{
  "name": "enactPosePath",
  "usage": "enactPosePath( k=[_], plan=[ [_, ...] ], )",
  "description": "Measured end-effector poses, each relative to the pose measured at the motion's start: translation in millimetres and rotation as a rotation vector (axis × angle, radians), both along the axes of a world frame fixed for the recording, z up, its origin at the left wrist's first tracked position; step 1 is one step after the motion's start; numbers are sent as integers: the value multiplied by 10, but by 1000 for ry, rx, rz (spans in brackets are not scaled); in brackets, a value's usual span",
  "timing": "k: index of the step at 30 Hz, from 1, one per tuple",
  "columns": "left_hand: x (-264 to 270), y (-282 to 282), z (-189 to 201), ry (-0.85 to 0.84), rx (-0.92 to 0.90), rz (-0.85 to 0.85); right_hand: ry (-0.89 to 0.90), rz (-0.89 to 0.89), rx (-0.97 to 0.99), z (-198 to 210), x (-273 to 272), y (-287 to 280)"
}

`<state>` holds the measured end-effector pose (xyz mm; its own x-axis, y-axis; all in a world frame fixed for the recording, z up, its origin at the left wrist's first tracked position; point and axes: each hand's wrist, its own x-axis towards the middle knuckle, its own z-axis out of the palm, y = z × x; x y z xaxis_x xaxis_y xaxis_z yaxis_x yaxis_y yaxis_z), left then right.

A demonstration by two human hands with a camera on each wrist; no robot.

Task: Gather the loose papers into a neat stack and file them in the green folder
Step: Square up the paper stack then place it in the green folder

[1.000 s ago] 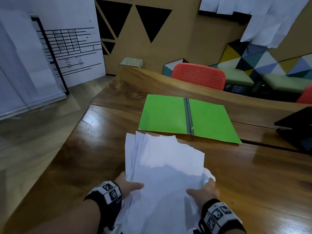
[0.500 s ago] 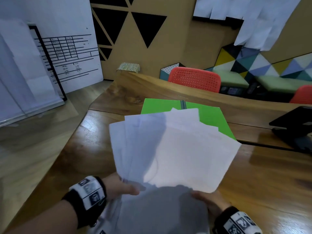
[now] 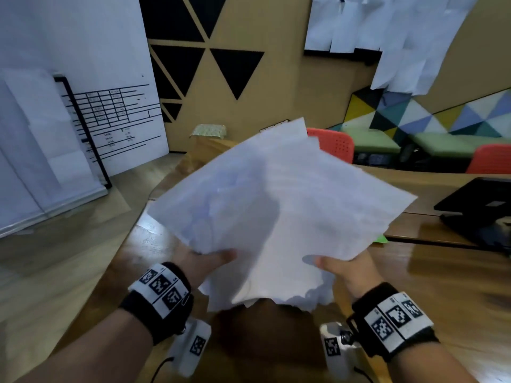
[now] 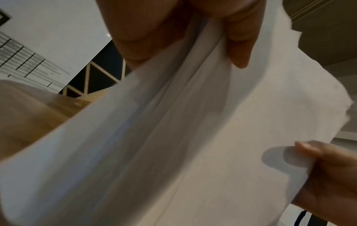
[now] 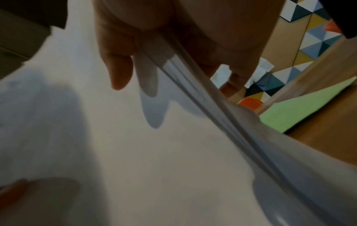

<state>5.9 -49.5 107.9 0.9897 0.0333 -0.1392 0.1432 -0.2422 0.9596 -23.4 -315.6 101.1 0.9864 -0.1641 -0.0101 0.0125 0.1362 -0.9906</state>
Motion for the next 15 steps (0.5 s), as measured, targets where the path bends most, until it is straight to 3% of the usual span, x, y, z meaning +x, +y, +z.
enactPosePath(
  k=[4,7,9,15],
  plan=[
    [26,57,-12,-100,38,-85,127,65,-83,-64,-14,-48],
    [72,29,55,-104,-4,-151,11,140,86,-16,73,-55],
    [77,-43,149,-125,22,-177,-41,164,101,138,94,25],
    [93,-126,231,-192,-93,-93,-143,-96,67,200,108,108]
  ],
)
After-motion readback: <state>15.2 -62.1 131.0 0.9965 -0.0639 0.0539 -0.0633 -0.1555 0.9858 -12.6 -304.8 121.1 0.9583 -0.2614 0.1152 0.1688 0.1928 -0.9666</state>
